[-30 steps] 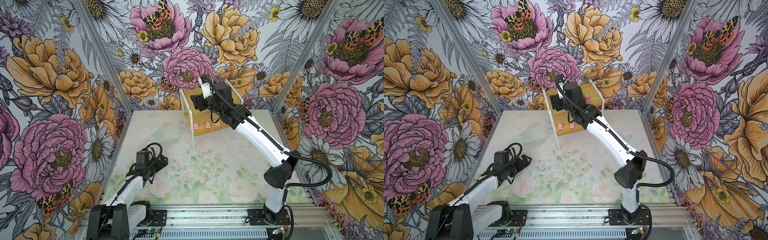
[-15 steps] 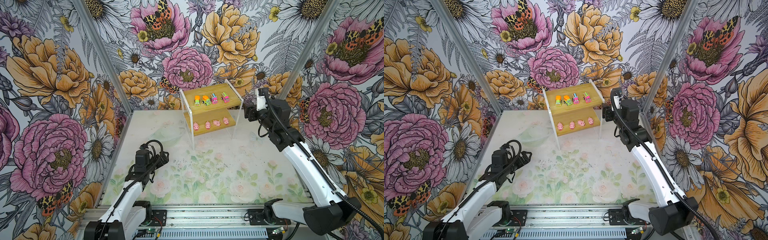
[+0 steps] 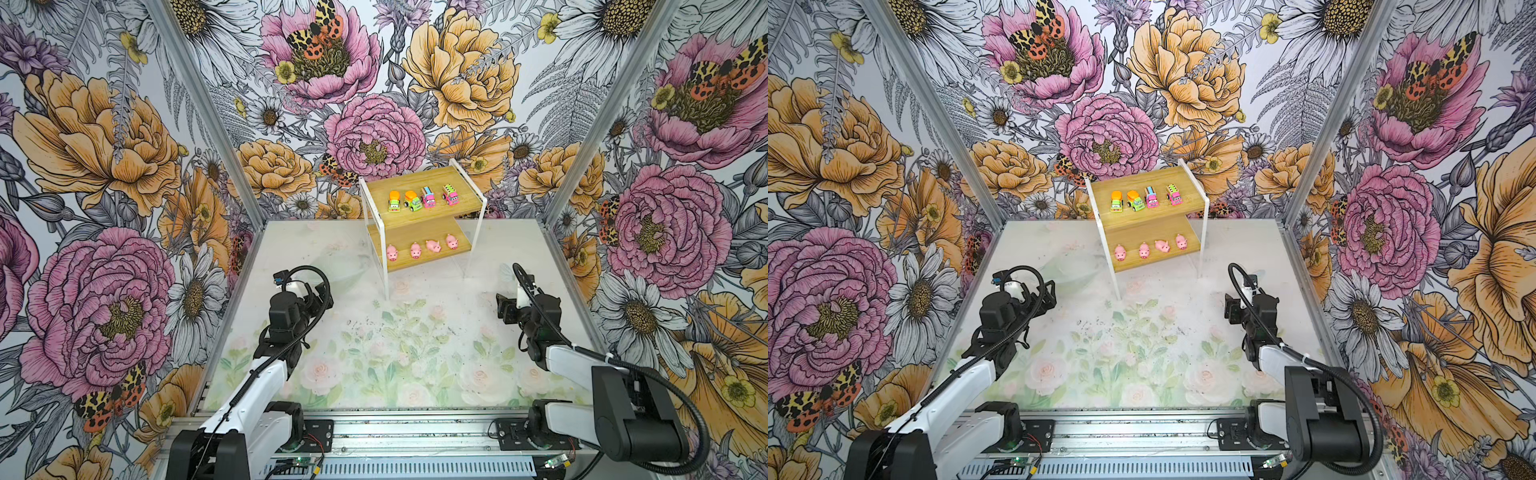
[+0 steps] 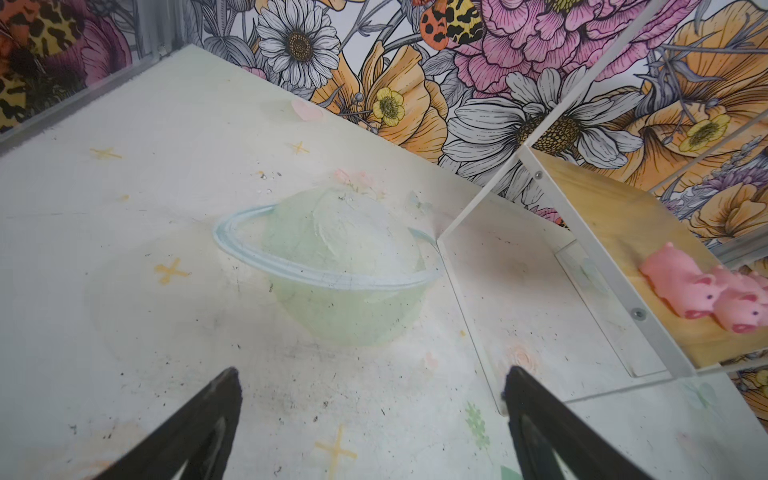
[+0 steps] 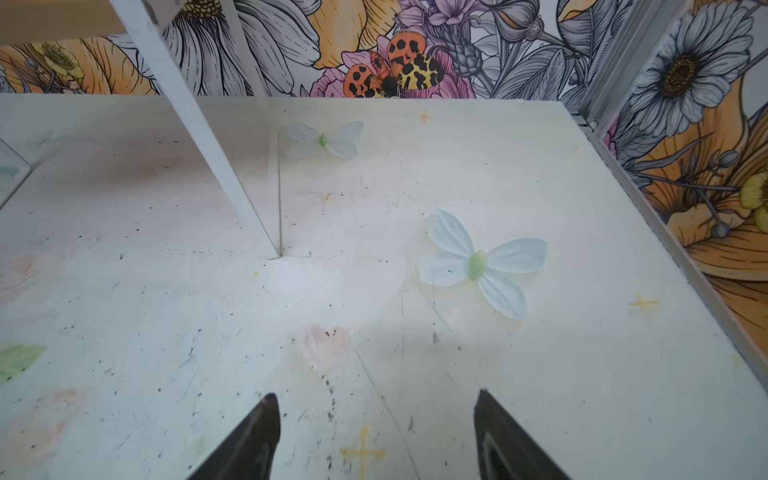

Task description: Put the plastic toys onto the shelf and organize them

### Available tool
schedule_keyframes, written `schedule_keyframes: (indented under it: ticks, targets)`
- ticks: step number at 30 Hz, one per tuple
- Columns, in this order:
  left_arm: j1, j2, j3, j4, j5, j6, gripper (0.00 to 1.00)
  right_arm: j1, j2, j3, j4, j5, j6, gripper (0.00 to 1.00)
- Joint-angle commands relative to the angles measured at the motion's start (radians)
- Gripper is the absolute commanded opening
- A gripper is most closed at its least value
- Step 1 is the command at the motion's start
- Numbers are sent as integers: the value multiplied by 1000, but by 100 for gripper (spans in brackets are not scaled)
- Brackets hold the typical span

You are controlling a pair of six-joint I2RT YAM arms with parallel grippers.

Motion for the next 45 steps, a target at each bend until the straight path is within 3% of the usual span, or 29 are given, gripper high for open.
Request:
schedule_keyframes:
  ticks: [1, 3, 7, 12, 17, 21, 23, 25, 29, 32, 45]
  targets:
    - [2, 44, 31, 108, -67, 107, 99, -10, 131, 8, 356, -12, 11, 74]
    - [12, 67, 53, 104, -50, 136, 99, -6, 203, 26, 403, -8, 6, 73]
    - [6, 65, 54, 116, -91, 226, 99, -4, 184, 84, 247, 41, 26, 74]
    - [10, 119, -28, 325, -147, 337, 99, -1, 191, 111, 213, 33, 17, 74]
    - [20, 338, -66, 618, -138, 406, 99, 0, 192, 114, 211, 36, 15, 76]
    - [28, 501, -20, 697, -88, 434, 99, 2, 192, 115, 204, 39, 15, 78]
    - [76, 565, -21, 770, -25, 395, 99, 3, 192, 115, 206, 40, 14, 79]
    - [95, 532, 9, 646, -11, 379, 99, 3, 192, 115, 204, 41, 15, 81]
    - [106, 548, 0, 694, -33, 352, 99, 3, 192, 117, 203, 42, 15, 85]
    - [109, 550, -4, 705, -32, 348, 99, 3, 192, 115, 203, 42, 15, 99]
    - [114, 550, -14, 724, -29, 343, 99, 4, 191, 113, 209, 46, 14, 99]
